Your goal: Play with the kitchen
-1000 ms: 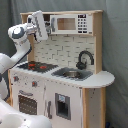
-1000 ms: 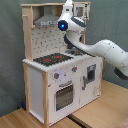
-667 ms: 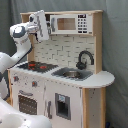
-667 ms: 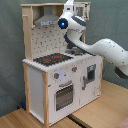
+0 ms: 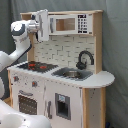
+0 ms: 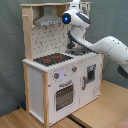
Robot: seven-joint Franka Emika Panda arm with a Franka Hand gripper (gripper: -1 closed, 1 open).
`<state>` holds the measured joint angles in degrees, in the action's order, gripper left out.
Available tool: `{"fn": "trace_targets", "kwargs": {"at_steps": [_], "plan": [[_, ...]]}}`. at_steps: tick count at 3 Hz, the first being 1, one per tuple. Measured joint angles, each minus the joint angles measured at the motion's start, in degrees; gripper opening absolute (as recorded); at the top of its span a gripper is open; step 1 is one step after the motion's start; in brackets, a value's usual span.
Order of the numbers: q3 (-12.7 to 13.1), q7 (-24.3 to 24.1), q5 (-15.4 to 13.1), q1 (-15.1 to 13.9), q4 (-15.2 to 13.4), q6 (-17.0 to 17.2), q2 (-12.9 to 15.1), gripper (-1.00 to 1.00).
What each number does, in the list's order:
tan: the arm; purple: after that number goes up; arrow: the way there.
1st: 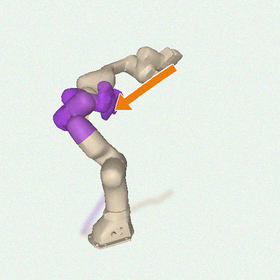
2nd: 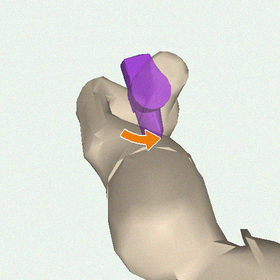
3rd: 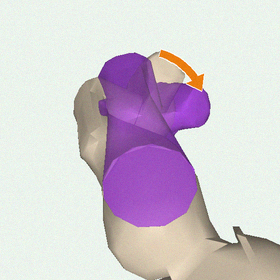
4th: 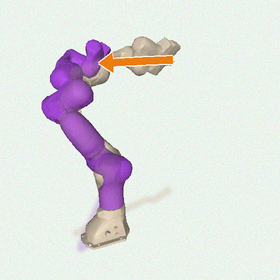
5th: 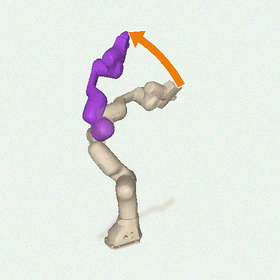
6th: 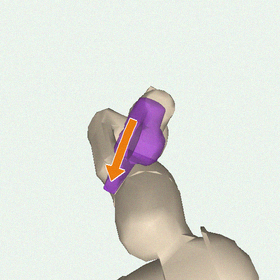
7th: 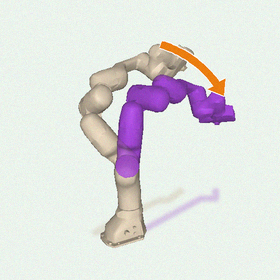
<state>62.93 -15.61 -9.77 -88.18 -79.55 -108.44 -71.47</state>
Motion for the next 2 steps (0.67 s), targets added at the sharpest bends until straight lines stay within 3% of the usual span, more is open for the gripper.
{"fn": "trace_targets", "kwargs": {"at_steps": [2], "plan": [[-1.23, 0.43, -0.09, 6.15, -10.18, -2.29, 0.01, -1.00]]}}
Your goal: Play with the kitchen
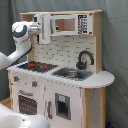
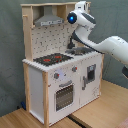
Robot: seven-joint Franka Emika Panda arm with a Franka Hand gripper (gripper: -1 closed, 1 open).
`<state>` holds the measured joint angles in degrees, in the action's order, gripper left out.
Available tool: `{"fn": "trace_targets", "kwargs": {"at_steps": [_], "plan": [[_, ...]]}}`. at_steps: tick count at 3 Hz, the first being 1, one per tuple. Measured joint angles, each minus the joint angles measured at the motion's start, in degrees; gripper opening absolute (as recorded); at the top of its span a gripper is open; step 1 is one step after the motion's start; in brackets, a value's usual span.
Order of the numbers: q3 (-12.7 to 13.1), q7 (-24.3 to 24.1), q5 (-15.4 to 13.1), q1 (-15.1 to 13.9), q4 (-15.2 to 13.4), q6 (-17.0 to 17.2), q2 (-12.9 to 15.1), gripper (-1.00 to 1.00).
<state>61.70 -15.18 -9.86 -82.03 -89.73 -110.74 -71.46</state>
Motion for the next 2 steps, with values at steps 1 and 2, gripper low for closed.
{"fn": "trace_targets", "kwargs": {"at_steps": [1, 2], "plan": [[-1.96, 1.11, 0.00, 3.01, -4.00, -2.14, 0.00, -1.00], [-2.49, 1.41, 0.00, 5.96, -8.13, -4.83, -0.01, -1.00]]}}
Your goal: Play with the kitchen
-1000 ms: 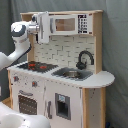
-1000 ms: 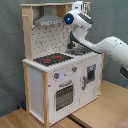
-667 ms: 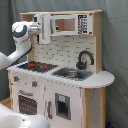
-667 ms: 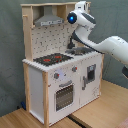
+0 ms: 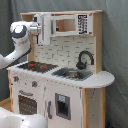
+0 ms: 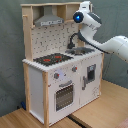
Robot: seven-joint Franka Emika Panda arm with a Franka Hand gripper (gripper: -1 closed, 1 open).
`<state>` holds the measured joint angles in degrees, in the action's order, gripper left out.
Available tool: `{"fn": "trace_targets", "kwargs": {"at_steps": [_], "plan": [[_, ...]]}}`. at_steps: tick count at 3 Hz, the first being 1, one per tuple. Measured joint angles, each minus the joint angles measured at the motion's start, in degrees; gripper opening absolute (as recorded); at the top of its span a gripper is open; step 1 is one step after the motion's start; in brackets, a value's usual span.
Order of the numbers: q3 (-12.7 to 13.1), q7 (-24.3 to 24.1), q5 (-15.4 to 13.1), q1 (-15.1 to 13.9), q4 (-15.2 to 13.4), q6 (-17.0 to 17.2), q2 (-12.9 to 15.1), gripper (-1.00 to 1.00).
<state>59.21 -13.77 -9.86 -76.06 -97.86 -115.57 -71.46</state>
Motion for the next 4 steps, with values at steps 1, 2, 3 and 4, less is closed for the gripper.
{"fn": "trace_targets", "kwargs": {"at_steps": [1, 2, 3, 4], "plan": [[0.00, 0.14, 0.08, 0.91, -1.89, -5.52, 0.00, -1.00], [0.48, -0.02, 1.11, 3.04, -1.97, -11.03, 0.01, -1.00], [0.59, -0.03, 3.47, 3.09, -1.90, -16.44, 0.02, -1.00], [0.56, -0.04, 4.49, 3.66, -1.91, -19.04, 0.02, -1.00]]}}
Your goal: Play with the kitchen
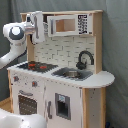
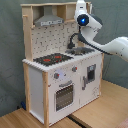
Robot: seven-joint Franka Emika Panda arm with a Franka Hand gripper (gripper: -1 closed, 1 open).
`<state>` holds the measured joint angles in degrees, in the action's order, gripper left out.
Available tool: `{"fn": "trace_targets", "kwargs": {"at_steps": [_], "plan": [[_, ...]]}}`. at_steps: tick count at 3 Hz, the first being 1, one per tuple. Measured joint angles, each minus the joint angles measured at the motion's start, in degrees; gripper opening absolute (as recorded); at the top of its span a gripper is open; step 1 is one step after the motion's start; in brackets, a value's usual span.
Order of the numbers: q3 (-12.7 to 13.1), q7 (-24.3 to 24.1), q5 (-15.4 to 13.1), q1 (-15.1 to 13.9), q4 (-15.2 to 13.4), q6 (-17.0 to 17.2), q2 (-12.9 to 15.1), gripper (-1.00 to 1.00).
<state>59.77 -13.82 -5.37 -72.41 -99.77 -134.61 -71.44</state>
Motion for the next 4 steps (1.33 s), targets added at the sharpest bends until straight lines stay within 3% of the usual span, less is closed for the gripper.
{"fn": "trace_targets", "kwargs": {"at_steps": [1, 2, 3, 4], "plan": [[0.00, 0.00, 0.02, 0.00, 0.00, -0.02, 0.00, 1.00], [0.58, -0.35, 0.09, 2.84, 0.04, -1.97, 0.54, 1.00], [0.98, 3.30, -0.62, 7.03, 0.07, -1.97, -1.48, 1.00], [1.41, 6.78, -2.23, 8.81, 0.13, -2.00, -5.46, 1.00]]}}
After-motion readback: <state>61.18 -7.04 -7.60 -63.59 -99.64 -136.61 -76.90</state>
